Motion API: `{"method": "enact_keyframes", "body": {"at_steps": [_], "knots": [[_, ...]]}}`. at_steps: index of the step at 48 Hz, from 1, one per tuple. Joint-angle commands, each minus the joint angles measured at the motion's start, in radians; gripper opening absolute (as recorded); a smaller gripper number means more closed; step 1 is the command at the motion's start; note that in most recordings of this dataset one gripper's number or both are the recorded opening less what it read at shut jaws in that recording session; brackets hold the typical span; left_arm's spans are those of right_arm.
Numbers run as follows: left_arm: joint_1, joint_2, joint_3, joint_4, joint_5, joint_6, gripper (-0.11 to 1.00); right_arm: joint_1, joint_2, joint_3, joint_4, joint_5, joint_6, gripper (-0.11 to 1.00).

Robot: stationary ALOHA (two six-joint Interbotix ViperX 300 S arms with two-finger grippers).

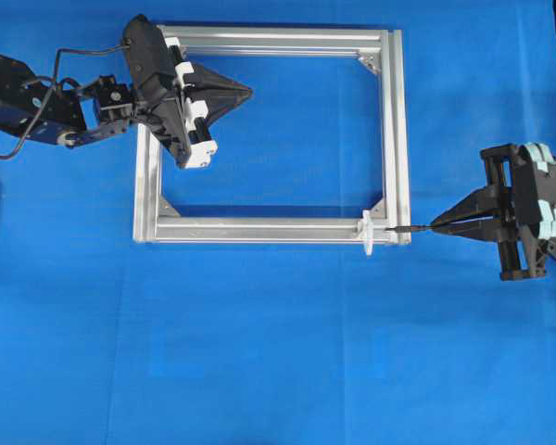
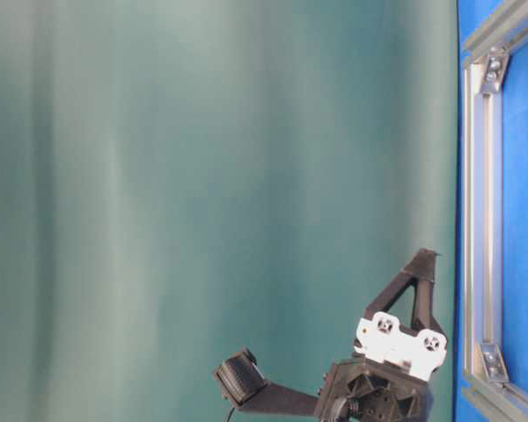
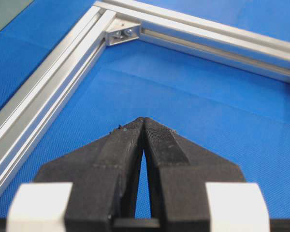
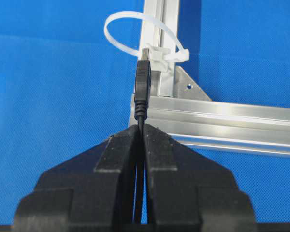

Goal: Insert the wire through the string loop located on the right side.
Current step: 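Push the USB plug leftward through the white zip-tie loop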

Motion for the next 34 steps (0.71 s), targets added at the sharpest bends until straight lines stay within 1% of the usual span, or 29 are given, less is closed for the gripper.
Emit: {"method": "enact_keyframes", "body": {"at_steps": [1, 10, 23, 34], "knots": [[-0.003, -0.029, -0.008, 0.003, -0.005, 0.003, 0.00, -0.002, 0.005, -0.011, 0.002, -0.009, 0.003, -0.04], [-0.003, -0.029, -0.008, 0.003, -0.005, 0.002, 0.00, -0.002, 0.040, -0.015, 0.005, -0.031, 0.005, -0.04], [-0.003, -0.031, -0.008, 0.003, -0.005, 0.002, 0.00, -0.002, 0.143, -0.035, 0.009, -0.161, 0.006, -0.04], [-0.006, -0.029, -0.008, 0.003, -0.005, 0.002, 0.00, -0.002, 0.259, -0.083, 0.012, -0.241, 0.006, -0.04]]}}
